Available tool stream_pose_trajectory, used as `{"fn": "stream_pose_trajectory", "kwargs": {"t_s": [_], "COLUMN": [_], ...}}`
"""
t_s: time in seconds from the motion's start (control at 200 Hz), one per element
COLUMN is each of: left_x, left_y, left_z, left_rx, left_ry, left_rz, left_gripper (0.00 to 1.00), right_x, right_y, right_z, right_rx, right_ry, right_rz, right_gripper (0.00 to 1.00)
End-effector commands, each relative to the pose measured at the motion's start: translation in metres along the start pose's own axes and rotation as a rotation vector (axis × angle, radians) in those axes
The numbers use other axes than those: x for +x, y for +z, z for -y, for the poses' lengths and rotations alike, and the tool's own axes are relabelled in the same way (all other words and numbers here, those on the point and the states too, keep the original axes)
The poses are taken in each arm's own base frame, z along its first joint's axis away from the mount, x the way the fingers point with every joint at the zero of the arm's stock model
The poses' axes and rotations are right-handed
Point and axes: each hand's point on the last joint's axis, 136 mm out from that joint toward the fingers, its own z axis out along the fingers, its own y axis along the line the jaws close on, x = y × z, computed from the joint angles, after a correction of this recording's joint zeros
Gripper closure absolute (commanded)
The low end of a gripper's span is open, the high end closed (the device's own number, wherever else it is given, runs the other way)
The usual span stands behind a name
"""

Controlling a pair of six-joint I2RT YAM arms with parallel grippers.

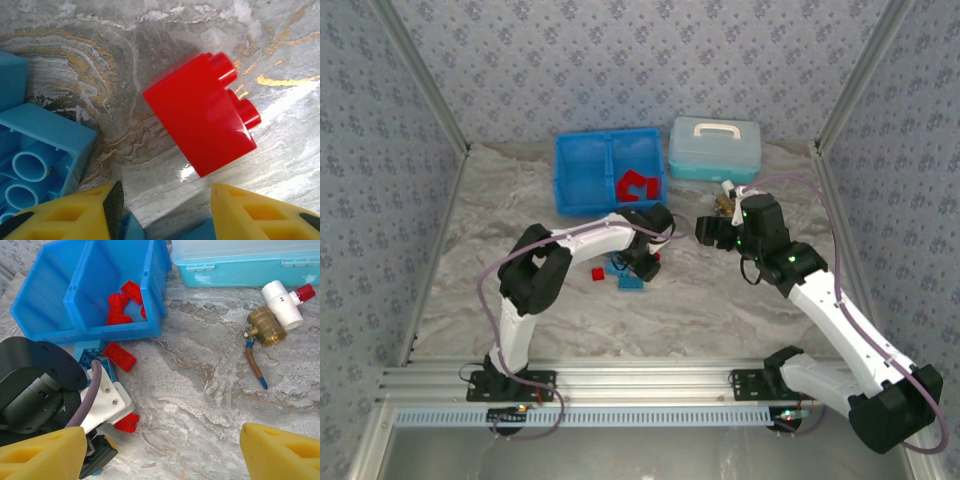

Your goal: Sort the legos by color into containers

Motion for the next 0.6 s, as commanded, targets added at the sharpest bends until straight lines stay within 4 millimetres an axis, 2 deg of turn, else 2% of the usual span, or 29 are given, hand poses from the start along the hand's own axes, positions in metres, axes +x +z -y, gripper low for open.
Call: {"fn": "stream_pose_trajectory", "kwargs": {"t_s": [0.0, 0.065, 0.09, 0.21, 0.23, 0.24, 0.31, 0.405, 0.565, 0.595], "left_x": [0.006, 0.004, 0.003, -0.017, -0.017, -0.024, -0.035, -0.044, -0.048, -0.042], "left_y": [0.01, 0.011, 0.01, -0.007, -0.01, -0.013, -0.019, -0.018, -0.005, -0.002], "left_z": [0.005, 0.003, 0.003, 0.017, 0.018, 0.019, 0.016, 0.009, 0.014, 0.014], "left_rx": [-0.003, -0.013, -0.01, 0.049, 0.052, 0.057, 0.041, -0.005, 0.019, 0.017], "left_ry": [0.02, 0.015, 0.013, 0.019, 0.022, 0.022, 0.018, -0.002, -0.031, -0.036], "left_rz": [-0.023, -0.015, -0.006, 0.111, 0.118, 0.148, 0.186, 0.195, 0.163, 0.131], "left_gripper": [0.5, 0.49, 0.46, 0.18, 0.16, 0.15, 0.16, 0.23, 0.35, 0.37], "right_x": [0.003, 0.004, 0.004, 0.005, 0.004, 0.004, 0.003, 0.003, 0.003, 0.002], "right_y": [0.0, 0.001, 0.001, 0.001, 0.0, 0.0, -0.001, -0.002, -0.004, -0.004], "right_z": [0.002, 0.001, 0.001, 0.002, 0.002, 0.002, 0.001, 0.001, 0.003, 0.003], "right_rx": [-0.003, -0.005, -0.006, -0.004, -0.004, -0.005, -0.006, -0.006, 0.001, 0.002], "right_ry": [0.018, 0.018, 0.02, 0.017, 0.017, 0.018, 0.016, 0.017, 0.013, 0.014], "right_rz": [-0.008, -0.011, -0.013, -0.015, -0.014, -0.013, -0.013, -0.012, -0.011, -0.01], "right_gripper": [0.17, 0.17, 0.17, 0.17, 0.17, 0.17, 0.17, 0.17, 0.17, 0.17]}}
